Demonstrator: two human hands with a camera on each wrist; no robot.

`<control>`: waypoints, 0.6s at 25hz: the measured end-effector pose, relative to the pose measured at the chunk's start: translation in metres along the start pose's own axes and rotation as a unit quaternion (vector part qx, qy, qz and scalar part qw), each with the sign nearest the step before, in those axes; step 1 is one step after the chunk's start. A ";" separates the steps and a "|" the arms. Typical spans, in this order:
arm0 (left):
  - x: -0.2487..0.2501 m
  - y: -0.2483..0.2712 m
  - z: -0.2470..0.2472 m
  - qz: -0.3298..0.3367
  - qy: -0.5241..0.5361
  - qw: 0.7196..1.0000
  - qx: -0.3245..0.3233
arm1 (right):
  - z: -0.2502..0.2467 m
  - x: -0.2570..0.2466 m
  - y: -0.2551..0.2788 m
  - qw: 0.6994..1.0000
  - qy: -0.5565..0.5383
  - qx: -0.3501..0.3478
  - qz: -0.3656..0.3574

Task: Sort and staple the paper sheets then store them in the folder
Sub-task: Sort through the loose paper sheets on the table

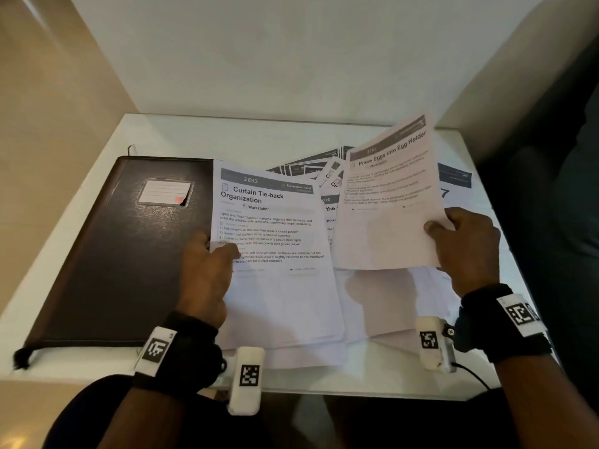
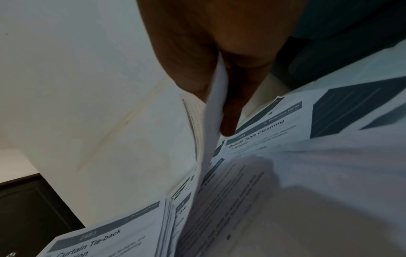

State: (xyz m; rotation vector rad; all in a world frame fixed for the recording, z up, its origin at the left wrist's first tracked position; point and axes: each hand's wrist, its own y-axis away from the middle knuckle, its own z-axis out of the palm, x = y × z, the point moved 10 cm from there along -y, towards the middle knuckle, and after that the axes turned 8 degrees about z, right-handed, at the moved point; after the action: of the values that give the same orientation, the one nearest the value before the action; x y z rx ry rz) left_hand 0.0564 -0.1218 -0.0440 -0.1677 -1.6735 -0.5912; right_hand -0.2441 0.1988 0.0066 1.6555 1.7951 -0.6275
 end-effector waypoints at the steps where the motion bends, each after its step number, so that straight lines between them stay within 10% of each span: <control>1: 0.001 0.001 0.001 0.001 0.003 1.000 0.000 | -0.002 -0.003 0.001 1.000 -0.008 0.007 -0.008; 15: 0.006 0.004 0.000 -0.009 0.009 1.000 0.005 | 0.016 0.019 -0.003 0.994 -0.042 -0.048 0.094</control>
State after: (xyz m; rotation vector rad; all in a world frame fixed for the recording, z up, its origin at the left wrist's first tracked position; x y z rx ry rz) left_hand 0.0567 -0.1193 -0.0372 -0.1406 -1.6615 -0.5959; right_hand -0.2454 0.2001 -0.0184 1.6833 1.5636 -0.5116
